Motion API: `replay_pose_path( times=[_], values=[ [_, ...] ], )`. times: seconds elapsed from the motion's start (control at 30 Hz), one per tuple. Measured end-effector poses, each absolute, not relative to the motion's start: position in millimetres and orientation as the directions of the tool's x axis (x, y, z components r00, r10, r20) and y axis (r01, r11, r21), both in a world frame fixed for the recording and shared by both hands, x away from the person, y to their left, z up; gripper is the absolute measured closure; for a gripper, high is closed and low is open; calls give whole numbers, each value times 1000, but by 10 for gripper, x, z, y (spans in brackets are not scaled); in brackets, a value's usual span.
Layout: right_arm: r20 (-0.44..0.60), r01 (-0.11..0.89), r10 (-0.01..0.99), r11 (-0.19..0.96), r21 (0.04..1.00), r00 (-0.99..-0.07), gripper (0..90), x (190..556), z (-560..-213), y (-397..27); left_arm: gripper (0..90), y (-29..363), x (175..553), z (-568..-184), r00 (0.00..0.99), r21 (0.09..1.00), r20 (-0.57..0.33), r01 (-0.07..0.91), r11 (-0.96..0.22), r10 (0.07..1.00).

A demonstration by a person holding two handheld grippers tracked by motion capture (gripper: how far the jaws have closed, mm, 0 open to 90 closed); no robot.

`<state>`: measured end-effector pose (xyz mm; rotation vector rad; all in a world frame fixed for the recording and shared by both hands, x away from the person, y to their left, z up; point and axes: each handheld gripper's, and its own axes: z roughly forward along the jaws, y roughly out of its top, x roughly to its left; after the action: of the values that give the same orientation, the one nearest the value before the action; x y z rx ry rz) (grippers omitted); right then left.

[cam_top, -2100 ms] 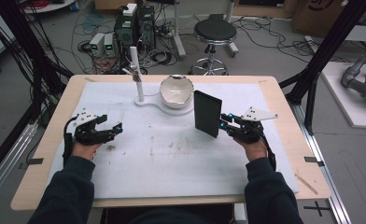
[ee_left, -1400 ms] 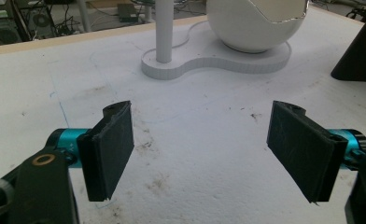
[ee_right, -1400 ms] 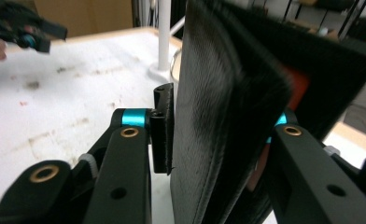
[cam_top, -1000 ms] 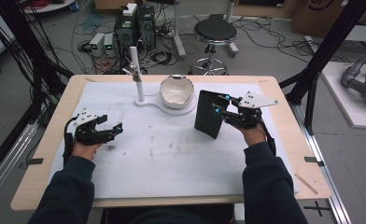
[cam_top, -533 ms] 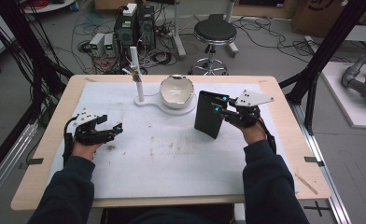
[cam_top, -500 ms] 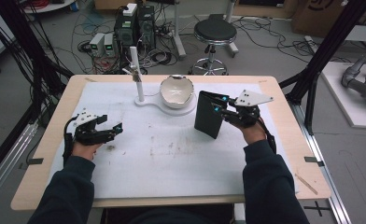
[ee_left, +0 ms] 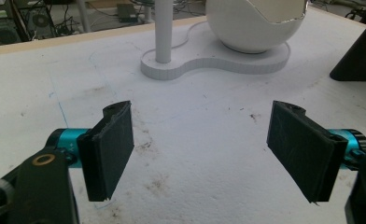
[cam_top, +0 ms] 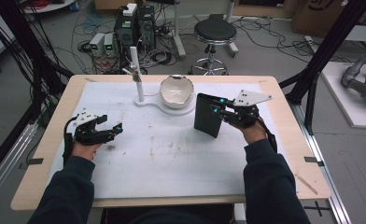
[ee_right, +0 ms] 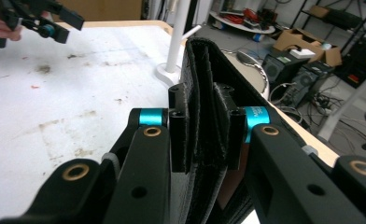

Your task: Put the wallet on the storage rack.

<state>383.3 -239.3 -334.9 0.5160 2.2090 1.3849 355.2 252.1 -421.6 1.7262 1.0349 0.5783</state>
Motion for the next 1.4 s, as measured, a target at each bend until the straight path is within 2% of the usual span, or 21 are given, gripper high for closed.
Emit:
replay_pose_path(
  times=[0.13,0.27,0.6,0.77,1.13,1.4],
  values=[
    [-203,58,525,438,897,-827,770,3830,-3349,-2370,229,2520,3552,-4217,519,918,-87,373,-133,850],
    [-201,57,513,443,895,-834,812,3831,-3348,-2352,229,2521,3550,-4215,519,919,-87,372,-133,850],
    [-233,26,519,444,896,-823,821,3808,-3278,-2324,229,2534,3554,-4214,517,920,-92,372,-127,851],
    [-260,-15,507,438,899,-822,822,3830,-3125,-2265,229,2534,3553,-4213,515,921,-93,370,-123,852],
    [-412,-187,455,462,867,-790,823,3937,-2658,-1966,229,2547,3550,-4209,515,922,-96,369,-119,852],
    [-438,-237,454,434,869,-776,822,4156,-2485,-1806,230,2570,3550,-4205,509,924,-105,367,-105,854]
  ],
)
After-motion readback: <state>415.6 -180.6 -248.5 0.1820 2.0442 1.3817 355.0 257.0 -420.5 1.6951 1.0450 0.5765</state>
